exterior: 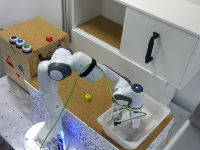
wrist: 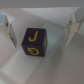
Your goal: Put the purple object on the table
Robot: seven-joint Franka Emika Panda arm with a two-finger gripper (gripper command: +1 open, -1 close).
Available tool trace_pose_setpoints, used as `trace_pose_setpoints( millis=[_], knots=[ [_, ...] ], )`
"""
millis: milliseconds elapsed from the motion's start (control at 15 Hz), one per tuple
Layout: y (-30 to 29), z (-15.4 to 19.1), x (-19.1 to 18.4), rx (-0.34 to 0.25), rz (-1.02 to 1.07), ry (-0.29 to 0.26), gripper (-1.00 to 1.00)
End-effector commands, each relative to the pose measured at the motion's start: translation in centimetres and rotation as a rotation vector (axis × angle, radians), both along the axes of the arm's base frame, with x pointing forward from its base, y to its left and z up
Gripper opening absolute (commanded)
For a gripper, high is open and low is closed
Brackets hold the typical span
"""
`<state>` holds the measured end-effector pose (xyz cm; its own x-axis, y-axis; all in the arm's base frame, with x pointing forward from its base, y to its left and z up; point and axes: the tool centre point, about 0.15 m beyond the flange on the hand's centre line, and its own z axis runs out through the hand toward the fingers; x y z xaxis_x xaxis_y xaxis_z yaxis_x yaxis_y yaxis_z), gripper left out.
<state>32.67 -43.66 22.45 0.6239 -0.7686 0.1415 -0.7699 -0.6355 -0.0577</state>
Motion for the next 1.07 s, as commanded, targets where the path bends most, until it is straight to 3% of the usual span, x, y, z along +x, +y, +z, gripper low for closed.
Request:
trace_pose_setpoints(
  millis=[0,200,333,467,667,1000],
  knots=[
    [-1.5,-1.2,1.9,0.040,0.015,0.004,-1.00],
    [-1.0,-1.6,1.7,0.048,0.012,0.014,-1.00],
    [-0.2,1.3,1.7,0.042,0.025,-0.063,-1.00],
    [1.8,5.4,1.8,-0.041,0.092,-0.140,-1.00],
    [6.7,11.9,1.6,-0.083,0.236,-0.238,-1.00],
    [17.9,14.9,1.8,-0.004,0.583,-0.209,-1.00]
  ],
)
